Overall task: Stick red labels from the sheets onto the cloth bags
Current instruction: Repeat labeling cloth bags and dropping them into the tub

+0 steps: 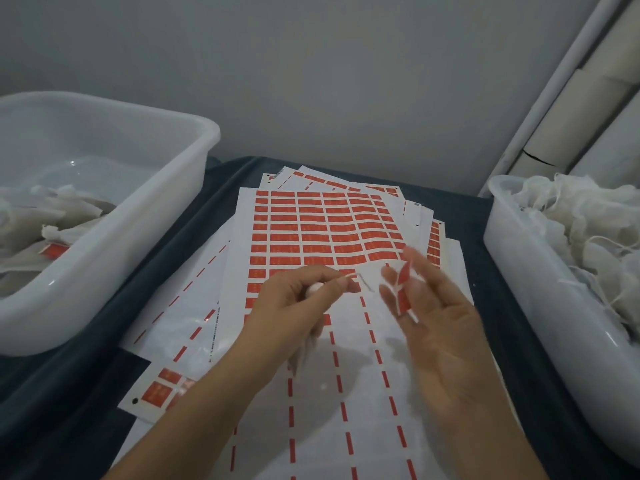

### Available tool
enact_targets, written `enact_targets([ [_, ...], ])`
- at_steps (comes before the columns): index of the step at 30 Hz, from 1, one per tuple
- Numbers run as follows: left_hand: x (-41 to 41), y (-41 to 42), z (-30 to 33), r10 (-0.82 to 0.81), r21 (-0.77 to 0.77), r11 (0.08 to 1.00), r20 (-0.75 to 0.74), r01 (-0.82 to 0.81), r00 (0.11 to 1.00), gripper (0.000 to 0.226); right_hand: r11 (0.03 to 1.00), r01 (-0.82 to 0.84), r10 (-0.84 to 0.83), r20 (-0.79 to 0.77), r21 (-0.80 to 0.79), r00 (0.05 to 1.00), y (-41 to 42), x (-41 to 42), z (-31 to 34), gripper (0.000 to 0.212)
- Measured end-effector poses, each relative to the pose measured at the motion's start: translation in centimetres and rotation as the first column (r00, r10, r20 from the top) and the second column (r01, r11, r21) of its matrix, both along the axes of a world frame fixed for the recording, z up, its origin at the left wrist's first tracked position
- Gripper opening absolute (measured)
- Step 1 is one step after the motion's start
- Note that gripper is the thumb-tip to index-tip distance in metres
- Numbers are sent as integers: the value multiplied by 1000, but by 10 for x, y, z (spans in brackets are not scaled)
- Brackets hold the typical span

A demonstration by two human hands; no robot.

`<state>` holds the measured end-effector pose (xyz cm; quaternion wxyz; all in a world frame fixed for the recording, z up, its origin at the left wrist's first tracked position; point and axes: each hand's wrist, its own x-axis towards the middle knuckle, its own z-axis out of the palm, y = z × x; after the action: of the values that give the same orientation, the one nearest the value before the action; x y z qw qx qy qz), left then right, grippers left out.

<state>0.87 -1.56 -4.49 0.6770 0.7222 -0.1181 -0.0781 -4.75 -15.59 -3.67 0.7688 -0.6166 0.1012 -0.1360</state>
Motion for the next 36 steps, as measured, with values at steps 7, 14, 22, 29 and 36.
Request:
enact_targets([
  [7, 1, 0, 2, 80, -14, 997, 114, -79, 990, 19, 984, -161, 166, -73, 71, 983, 3, -2, -3, 24],
  [14, -8, -3, 3, -63, 58, 997, 211, 52, 975, 11, 945, -262, 282, -81, 196, 956, 11, -2, -6, 28],
  [22, -10, -4, 0, -69, 81, 995, 231, 51, 970, 14, 992, -104, 109, -61, 74, 992, 12, -2, -10, 22],
  [29, -8, -2, 0, -99, 87, 993, 230, 81, 968, 5, 995, -26, 21, -46, -95, 999, 11, -1, -12, 24],
  [36, -8, -1, -2, -135, 104, 988, 226, 114, 965, 7, 990, 49, -54, -35, -132, 998, 13, 0, -15, 25],
])
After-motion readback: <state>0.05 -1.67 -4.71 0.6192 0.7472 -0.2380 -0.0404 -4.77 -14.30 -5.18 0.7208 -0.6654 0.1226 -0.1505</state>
